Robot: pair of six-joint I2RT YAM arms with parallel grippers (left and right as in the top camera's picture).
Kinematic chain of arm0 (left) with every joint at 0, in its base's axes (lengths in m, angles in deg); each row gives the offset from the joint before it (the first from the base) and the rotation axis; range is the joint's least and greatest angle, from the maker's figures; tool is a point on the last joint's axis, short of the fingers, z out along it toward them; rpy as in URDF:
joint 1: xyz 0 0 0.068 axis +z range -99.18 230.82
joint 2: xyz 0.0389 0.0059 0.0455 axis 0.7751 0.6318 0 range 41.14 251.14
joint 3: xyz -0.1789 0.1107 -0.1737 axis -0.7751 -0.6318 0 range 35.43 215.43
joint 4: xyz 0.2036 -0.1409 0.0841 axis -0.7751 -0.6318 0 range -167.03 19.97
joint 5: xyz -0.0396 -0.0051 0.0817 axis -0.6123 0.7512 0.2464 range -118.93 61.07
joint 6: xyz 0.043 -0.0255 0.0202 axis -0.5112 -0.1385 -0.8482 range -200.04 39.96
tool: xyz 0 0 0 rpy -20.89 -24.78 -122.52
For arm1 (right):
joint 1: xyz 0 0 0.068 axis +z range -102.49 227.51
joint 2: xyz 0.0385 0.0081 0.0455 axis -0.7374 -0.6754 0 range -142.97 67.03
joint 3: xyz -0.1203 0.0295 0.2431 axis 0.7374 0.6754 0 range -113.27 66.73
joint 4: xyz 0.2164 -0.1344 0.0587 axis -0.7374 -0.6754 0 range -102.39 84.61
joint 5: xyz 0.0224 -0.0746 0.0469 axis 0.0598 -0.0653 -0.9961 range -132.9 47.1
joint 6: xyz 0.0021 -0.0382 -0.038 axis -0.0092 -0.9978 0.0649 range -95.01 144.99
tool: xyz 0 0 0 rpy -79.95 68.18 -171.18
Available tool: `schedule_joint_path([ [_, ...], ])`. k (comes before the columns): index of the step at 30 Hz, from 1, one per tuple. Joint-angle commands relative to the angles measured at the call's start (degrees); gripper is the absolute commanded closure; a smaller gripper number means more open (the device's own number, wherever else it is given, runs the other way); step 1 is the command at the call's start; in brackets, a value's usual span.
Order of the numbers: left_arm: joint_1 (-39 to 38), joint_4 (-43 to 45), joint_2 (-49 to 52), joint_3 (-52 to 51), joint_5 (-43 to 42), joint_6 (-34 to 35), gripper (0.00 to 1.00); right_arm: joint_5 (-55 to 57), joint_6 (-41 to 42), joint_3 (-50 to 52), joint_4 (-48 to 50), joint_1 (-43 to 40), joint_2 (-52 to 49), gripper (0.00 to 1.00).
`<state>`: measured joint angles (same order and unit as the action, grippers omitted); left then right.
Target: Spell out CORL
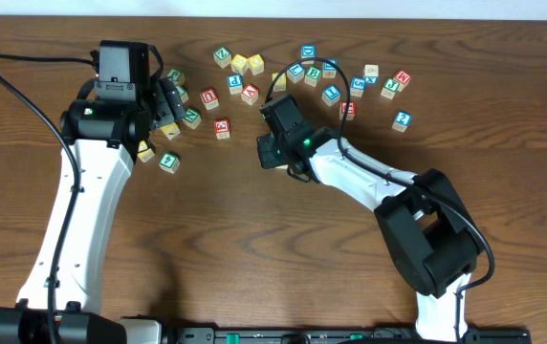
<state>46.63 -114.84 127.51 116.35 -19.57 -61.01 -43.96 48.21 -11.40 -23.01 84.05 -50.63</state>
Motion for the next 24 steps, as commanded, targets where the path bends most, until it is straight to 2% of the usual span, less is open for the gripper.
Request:
schedule_joint_path([
  [1,0.15,-0.15,-0.22,0.31,0.33,-0.59,0.02,0.07,0.31,-1.62,-0.74,-1.36,3.54,0.97],
  [12,0.15,-0.15,-0.22,0.31,0.33,-0.59,0.03,3.56,4.22,-1.60,-7.52,-5.44,5.05,0.99],
  [24,0.15,-0.15,-0.22,0.31,0.33,-0.59,0.02,3.96,5.03,-1.31,-8.98,-5.70,2.49,0.99],
])
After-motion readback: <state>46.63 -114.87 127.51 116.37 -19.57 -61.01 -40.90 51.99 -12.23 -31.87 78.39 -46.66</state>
